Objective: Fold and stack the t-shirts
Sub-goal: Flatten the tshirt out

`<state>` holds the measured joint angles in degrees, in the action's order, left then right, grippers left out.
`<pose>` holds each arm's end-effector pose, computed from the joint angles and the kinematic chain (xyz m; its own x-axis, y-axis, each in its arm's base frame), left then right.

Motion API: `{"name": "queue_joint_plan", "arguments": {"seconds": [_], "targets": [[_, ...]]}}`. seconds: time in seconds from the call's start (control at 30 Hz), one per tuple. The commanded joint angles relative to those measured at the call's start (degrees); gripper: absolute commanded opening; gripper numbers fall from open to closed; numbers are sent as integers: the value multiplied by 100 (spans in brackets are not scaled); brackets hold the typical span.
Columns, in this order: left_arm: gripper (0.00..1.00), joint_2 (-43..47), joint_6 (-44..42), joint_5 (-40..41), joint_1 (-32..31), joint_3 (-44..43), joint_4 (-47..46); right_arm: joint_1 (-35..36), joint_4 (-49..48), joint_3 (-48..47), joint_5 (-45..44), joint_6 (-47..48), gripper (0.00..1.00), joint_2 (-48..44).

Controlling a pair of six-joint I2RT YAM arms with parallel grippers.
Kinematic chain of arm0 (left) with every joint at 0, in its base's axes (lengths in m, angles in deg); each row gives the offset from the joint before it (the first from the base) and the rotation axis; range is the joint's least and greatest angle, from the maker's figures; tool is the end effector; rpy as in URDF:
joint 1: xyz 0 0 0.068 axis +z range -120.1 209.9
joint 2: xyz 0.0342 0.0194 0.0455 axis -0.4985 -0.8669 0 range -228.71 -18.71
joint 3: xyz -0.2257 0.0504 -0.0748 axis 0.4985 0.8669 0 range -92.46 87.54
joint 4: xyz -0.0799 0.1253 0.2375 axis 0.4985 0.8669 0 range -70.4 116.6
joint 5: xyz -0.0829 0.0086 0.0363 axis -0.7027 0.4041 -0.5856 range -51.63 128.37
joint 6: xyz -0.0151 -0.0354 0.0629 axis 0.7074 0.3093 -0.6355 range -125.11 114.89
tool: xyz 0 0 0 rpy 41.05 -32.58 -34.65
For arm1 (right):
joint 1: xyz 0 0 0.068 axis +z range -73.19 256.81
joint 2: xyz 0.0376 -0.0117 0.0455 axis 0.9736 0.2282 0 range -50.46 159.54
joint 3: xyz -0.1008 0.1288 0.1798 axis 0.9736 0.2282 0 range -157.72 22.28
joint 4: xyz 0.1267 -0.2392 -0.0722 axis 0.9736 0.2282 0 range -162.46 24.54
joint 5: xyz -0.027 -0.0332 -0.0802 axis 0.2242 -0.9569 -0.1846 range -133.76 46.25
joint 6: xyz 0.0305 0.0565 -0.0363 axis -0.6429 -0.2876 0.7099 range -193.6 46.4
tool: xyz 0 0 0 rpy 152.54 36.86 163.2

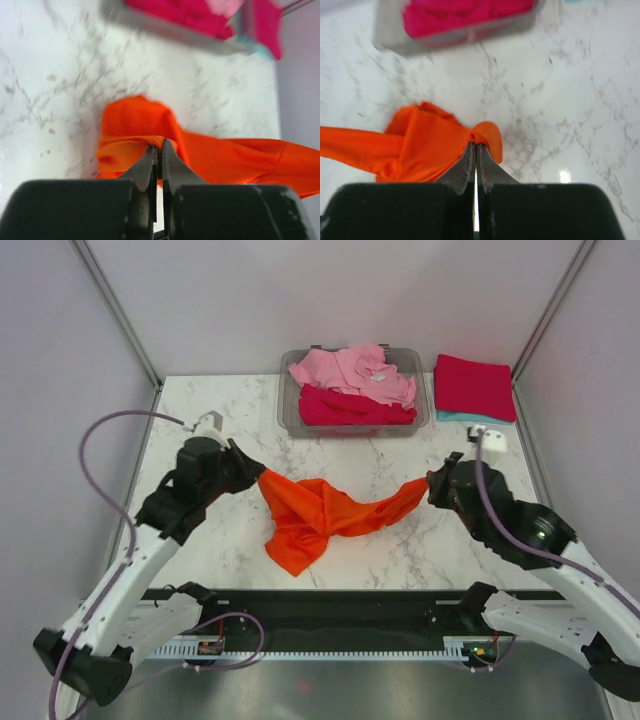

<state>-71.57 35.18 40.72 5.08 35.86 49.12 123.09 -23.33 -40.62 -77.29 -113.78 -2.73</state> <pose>0.2387 -0.1076 0.2846 -0.6041 -0.4324 -0.6694 -0.0041 0.8416 -0.5400 0.1677 0.1262 0.3432 -0.4794 0.2769 -0.8328 0.0308 0.9536 0.2994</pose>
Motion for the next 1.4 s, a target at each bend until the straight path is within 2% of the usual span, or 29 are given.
{"name": "queue_joint_plan", "arguments": {"seconds": [0.0, 0.03, 0.13, 0.2, 0.3, 0.43, 0.47, 0.57, 0.6, 0.73, 0.83, 0.93, 1.0, 1.17, 1.27, 1.33, 1.37], "targets": [[2, 478, -961, 433, 30, -1412, 1177, -14, 45, -1205, -470, 510, 0, -456], [2, 505, -1145, 459, 30, -2007, 1553, -14, 36, -1686, -443, 746, 0, -492], [2, 706, -1392, 626, 30, -3027, 1986, -5, -166, -2461, -469, 968, 0, -702], [2, 952, -1498, 871, 30, -3452, 2040, -23, -639, -2796, -408, 1126, 0, -974], [2, 1155, -1822, 978, 30, -4382, 1970, -14, -1456, -3183, 65, 1574, 0, -1238], [2, 1208, -2498, 496, 30, -5148, 1821, -66, -1827, -3930, 1276, 2084, 0, -1090], [2, 1251, -2587, 355, 30, -5246, 1777, -93, -1888, -4054, 1845, 2128, 0, -1055], [2, 1471, -2878, -208, 30, -5423, 1488, -329, -1566, -4791, 2745, 2138, 0, -704], [2, 1524, -2921, -452, 30, -5431, 1339, -443, -1416, -5220, 2774, 2103, 0, -503], [2, 1586, -3176, -735, 30, -5510, 1171, -1120, -826, -5882, 2423, 2338, 0, -246], [2, 1814, -3352, -982, 30, -5196, 672, -1770, -1036, -5708, 2282, 2637, 0, -439], [2, 1850, -3484, -947, 30, -5106, 573, -1868, -1019, -5734, 2054, 2665, 0, -361], [2, 1727, -3519, -894, 30, -5037, 573, -1877, -678, -5891, 1913, 2630, 0, -73], [2, 1130, -3309, -202, 30, -4747, 1055, -2027, 832, -5736, 387, 2401, 0, 947], [2, 322, -3011, 1000, 30, -4369, 1793, -2027, 933, -4464, -264, 2436, 0, 1868], [2, -404, -2774, 1205, 99, -3694, 2049, -2079, 549, -3286, -530, 2375, 0, 2335], [2, -670, -2694, 945, 239, -3448, 2075, -2166, 363, -2925, -418, 2366, 0, 2564]]}}
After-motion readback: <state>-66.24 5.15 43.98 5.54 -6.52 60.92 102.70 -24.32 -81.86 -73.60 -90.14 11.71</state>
